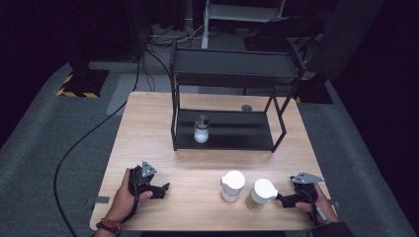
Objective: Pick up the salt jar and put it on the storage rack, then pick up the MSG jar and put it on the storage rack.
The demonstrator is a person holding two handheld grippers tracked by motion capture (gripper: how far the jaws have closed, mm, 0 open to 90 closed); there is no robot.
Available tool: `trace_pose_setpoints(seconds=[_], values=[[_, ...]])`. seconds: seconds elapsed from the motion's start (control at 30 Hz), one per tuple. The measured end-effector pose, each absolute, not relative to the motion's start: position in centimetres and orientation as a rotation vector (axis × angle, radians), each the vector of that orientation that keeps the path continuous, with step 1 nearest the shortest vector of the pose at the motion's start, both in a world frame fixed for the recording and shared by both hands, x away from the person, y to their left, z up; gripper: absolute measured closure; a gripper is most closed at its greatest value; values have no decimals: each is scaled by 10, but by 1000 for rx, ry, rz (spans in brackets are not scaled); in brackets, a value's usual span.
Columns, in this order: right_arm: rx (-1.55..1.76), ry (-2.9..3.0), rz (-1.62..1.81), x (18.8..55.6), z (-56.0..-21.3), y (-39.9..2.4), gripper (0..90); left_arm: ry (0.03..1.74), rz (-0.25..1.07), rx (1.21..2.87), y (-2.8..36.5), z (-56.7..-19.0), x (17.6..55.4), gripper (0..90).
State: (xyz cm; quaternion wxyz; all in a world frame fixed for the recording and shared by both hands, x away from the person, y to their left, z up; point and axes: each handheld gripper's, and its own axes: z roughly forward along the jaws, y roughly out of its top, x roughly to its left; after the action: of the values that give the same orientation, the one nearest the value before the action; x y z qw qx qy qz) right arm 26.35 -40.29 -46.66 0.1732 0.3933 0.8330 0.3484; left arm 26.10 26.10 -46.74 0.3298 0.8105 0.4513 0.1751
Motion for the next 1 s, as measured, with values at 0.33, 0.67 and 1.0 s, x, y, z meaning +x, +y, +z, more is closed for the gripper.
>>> trace_pose_setpoints(seconds=[0.33,0.67,1.0], values=[[1115,2363,988,264,-467,-403,0,1169,457,2124,263,-468,261,3],[1116,2362,988,263,-467,-403,0,1173,456,2124,263,-467,260,3],[1105,2373,954,263,-462,-403,13,1175,457,2123,263,-467,260,3]])
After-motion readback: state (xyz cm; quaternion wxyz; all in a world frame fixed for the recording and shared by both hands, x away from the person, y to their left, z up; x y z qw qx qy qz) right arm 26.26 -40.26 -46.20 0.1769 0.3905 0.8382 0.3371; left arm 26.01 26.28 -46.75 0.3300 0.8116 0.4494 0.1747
